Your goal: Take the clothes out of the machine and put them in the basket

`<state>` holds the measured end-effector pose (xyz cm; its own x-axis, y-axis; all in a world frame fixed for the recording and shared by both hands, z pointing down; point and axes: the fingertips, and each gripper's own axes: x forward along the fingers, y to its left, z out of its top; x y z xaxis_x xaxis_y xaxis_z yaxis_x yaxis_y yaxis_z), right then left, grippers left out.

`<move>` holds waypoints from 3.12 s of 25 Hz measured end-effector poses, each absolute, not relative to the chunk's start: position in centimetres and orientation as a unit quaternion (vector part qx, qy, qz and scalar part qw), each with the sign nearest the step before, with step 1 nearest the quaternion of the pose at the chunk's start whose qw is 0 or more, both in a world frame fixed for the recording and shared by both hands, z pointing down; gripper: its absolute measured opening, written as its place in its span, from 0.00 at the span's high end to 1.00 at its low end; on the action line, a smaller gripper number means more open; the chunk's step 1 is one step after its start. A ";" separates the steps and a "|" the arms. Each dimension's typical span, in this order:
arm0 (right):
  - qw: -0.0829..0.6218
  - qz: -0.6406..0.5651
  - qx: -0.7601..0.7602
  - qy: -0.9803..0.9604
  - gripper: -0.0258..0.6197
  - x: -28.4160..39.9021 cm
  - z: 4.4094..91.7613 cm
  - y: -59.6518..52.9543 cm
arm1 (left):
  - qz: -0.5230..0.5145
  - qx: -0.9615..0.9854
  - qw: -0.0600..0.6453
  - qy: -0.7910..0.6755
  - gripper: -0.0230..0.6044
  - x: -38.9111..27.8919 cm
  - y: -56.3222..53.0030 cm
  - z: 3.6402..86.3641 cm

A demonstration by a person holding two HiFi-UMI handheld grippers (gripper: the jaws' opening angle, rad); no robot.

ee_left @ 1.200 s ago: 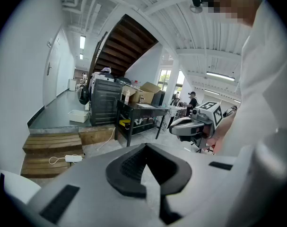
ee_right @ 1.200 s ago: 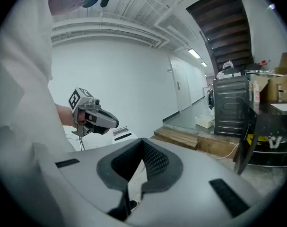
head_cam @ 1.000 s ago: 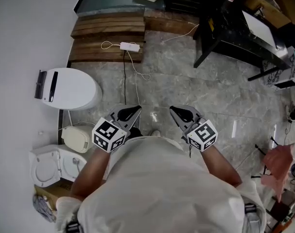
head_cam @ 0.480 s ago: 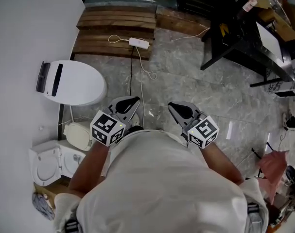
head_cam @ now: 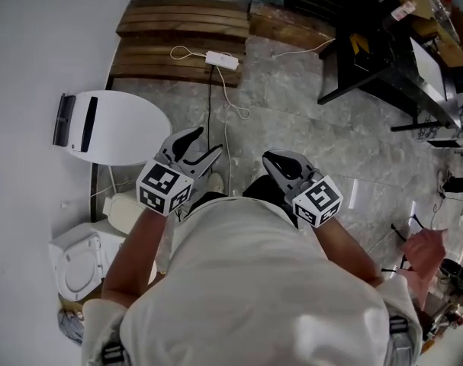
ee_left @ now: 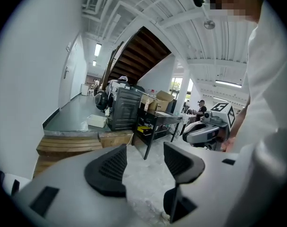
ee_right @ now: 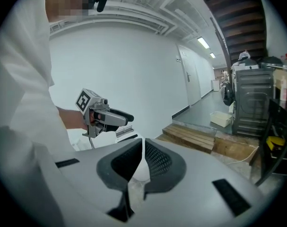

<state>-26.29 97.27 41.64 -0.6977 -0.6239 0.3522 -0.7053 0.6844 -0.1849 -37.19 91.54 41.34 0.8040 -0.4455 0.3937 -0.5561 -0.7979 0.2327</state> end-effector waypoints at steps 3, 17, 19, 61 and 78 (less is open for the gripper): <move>0.135 0.165 0.362 -0.908 0.96 -27.8 42.0 96.2 | 0.167 0.930 0.175 -0.278 0.56 -38.9 89.7 41.9; 0.140 0.156 0.315 -0.926 0.96 -25.6 43.4 79.1 | 0.169 0.911 0.188 -0.325 0.56 -36.5 74.1 42.4; 0.138 0.159 0.306 -0.929 0.96 -24.6 43.0 75.6 | 0.173 0.909 0.187 -0.329 0.56 -35.4 71.2 41.7; 0.152 0.200 0.365 -0.896 0.96 -25.7 41.9 21.4 | 0.181 0.941 0.160 -0.238 0.58 -33.8 14.1 39.0; 0.143 0.210 0.463 -0.849 0.96 -25.5 34.3 7.4 | 0.200 0.962 0.137 -0.127 0.58 -30.9 -1.9 32.2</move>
<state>-25.49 7.40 34.29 -0.5297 -0.7268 0.4371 -0.8468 0.4829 -0.2233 -30.86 -1.86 32.22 0.8877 -0.1897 0.4195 -0.2995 -0.9299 0.2133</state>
